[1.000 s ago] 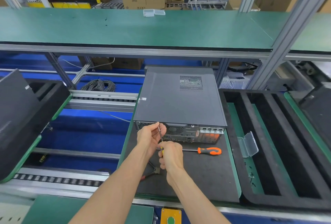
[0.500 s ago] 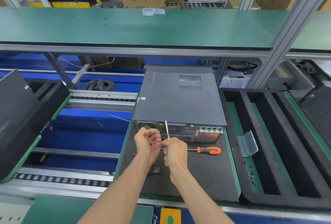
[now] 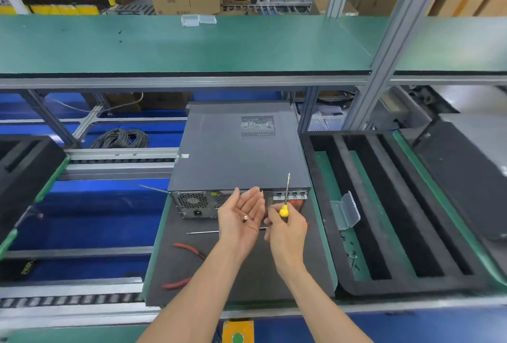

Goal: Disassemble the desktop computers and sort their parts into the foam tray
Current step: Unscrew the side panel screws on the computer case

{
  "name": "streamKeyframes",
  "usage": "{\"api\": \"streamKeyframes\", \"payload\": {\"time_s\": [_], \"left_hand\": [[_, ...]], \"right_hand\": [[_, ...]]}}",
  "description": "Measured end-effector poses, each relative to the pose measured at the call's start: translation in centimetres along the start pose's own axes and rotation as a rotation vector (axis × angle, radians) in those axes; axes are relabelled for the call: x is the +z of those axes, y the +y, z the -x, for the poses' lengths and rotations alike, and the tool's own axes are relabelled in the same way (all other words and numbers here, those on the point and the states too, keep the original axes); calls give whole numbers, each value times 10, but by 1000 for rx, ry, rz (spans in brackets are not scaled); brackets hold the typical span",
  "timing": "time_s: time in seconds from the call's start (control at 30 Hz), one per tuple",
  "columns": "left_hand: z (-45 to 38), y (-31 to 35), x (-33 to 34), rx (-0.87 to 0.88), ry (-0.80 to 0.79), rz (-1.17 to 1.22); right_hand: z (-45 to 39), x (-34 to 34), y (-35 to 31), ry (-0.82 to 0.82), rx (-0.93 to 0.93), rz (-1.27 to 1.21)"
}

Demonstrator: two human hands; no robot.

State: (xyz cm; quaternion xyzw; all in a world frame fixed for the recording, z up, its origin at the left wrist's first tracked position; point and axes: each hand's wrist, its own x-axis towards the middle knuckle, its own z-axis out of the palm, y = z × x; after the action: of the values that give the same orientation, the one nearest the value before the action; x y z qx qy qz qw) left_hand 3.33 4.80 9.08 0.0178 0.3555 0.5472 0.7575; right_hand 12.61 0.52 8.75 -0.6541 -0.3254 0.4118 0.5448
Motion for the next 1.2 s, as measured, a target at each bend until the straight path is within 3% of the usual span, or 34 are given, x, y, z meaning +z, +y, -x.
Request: {"api": "streamKeyframes", "payload": {"time_s": [0.33, 0.47, 0.63, 0.9, 1.2], "left_hand": [[-11, -103, 84, -243, -48, -547], [-42, -143, 111, -264, 5, -606], [-87, -176, 131, -266, 112, -651], [-133, -192, 136, -364, 16, -723], [-140, -197, 145, -400, 10, -848]], "right_hand": [[-32, -88, 25, 260, 368, -142], [-43, -124, 32, 306, 423, -139], [-63, -153, 38, 296, 441, -86], [-96, -178, 52, 220, 490, -33], [-111, -187, 58, 193, 467, 31]]}}
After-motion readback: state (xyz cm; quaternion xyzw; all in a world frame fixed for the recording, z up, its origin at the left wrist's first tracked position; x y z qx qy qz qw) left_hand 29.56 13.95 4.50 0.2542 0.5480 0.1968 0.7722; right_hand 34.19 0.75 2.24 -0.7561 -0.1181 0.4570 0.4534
